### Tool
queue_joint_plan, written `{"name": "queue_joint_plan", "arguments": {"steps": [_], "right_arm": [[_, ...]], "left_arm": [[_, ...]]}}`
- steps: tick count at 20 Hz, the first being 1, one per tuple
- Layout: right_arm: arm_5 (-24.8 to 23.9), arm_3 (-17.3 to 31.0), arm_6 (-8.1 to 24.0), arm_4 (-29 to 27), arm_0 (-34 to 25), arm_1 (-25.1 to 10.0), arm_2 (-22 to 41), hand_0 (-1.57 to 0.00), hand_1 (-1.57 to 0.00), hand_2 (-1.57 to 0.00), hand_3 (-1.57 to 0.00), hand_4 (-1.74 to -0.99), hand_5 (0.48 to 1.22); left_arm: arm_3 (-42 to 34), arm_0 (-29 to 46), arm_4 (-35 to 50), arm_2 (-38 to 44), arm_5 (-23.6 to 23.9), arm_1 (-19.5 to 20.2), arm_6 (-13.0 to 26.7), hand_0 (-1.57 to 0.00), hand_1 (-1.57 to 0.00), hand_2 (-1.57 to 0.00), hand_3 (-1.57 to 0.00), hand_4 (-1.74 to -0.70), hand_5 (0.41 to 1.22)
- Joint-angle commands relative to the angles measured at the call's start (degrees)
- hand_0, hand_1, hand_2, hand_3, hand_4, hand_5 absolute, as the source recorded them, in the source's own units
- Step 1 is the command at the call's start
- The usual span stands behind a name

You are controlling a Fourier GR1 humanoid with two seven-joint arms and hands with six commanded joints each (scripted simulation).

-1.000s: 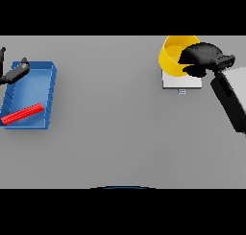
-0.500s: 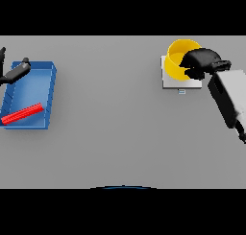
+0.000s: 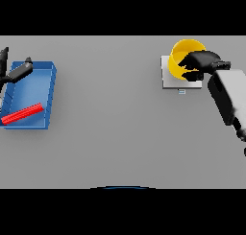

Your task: Pick up the red beaker and tilt it to pour out 1 green nut into yellow bowl. Pick up the yellow bowl and place it on the metallic measuring scale.

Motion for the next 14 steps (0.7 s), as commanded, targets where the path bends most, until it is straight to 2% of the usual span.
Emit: {"name": "queue_joint_plan", "arguments": {"steps": [1, 3, 6, 9, 12, 14], "right_arm": [[0.27, 0.68, -0.34, -0.01, -0.37, 0.05, -0.08, -0.98, -0.87, -0.95, -0.76, -1.504, 0.983], [1.11, 1.89, -0.89, 0.18, -1.09, 0.06, -0.01, -0.62, -0.55, -0.69, -0.67, -1.444, 0.887], [0.91, 3.89, -2.22, 0.49, -2.11, 0.77, 0.03, -0.32, -0.28, -0.45, -0.57, -1.397, 0.799], [0.53, 5.89, -4.12, 1.42, -2.67, 1.42, 0.79, -0.16, -0.14, -0.29, -0.47, -1.356, 0.755], [0.52, 7.23, -4.81, 2.20, -3.55, 1.70, 1.30, -0.08, -0.07, -0.17, -0.39, -1.325, 0.737], [0.84, 7.55, -4.89, 2.24, -3.31, 1.51, 1.38, -0.05, -0.05, -0.12, -0.35, -1.308, 0.733]], "left_arm": [[0.77, -0.64, -0.05, 0.14, -0.20, -0.15, 0.22, 0.00, 0.00, 0.00, 0.00, -0.81, 0.744], [1.70, -0.53, -0.18, 0.34, -0.69, 0.21, -0.87, 0.00, 0.00, 0.00, 0.00, -0.81, 0.742], [3.11, -1.06, -0.34, 0.24, -0.72, -0.85, -1.71, 0.00, 0.00, 0.00, 0.00, -0.81, 0.739], [2.83, -1.14, -0.13, 0.05, -0.61, -1.45, -1.20, 0.00, 0.00, 0.00, 0.00, -0.81, 0.736], [2.02, -1.00, -0.08, 0.34, 0.01, -0.84, -0.35, 0.00, 0.00, 0.00, 0.00, -0.82, 0.733], [2.13, -0.70, -0.06, 0.38, -0.13, -0.79, -1.27, 0.00, 0.00, 0.00, 0.00, -0.82, 0.734]]}}
